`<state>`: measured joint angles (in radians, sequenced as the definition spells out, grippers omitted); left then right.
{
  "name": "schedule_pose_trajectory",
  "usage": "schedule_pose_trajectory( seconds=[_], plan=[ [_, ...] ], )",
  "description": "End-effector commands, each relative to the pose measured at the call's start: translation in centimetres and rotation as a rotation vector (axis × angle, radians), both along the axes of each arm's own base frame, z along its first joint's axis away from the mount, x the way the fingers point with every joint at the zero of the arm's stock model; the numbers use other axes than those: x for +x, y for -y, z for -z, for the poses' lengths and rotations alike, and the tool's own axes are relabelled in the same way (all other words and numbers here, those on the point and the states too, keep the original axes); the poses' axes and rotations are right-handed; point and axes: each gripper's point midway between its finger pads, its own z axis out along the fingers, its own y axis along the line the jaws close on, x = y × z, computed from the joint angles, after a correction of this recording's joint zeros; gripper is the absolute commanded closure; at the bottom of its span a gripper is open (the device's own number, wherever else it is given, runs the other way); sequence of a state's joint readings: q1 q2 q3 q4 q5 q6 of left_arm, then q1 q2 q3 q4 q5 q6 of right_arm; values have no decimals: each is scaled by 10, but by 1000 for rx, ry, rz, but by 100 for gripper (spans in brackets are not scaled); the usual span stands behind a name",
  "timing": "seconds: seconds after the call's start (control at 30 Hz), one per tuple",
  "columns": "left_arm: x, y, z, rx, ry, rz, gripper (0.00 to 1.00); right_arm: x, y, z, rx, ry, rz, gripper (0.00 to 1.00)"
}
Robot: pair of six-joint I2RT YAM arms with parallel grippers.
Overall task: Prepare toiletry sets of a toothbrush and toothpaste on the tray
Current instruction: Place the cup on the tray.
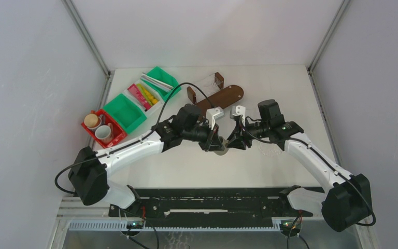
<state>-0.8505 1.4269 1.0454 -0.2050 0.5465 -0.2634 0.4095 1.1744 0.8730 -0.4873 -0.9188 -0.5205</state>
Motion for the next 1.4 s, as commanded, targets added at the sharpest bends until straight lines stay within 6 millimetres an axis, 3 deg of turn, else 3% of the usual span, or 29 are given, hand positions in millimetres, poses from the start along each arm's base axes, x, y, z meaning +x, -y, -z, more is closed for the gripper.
schedule_pose_trajectory(
  seconds=[0.0,0.1,0.2,0.47,0.7,0.83,1.1,1.37],
  plan=[
    [-1,5,-13,-54,6,22,100,7,-3,-26,48,92,-7,65],
    [-1,5,-17,-60,13,20,100,3,-5,-25,54,89,-34,79],
    [1,5,-22,-71,24,12,98,-2,-7,-24,51,84,-59,100],
    [9,-5,-34,-143,38,-66,70,-2,-3,-31,84,68,-59,100],
    [30,-47,-57,-332,101,-287,47,-4,2,-40,130,52,-68,100],
    [42,-71,-52,-421,45,-434,29,-5,4,-43,148,51,-77,100],
    [47,-67,-9,-420,-317,-578,28,-11,4,-42,158,63,-118,100],
    [40,-37,-19,-413,-374,-484,34,-11,3,-37,147,68,-121,100]
  ],
)
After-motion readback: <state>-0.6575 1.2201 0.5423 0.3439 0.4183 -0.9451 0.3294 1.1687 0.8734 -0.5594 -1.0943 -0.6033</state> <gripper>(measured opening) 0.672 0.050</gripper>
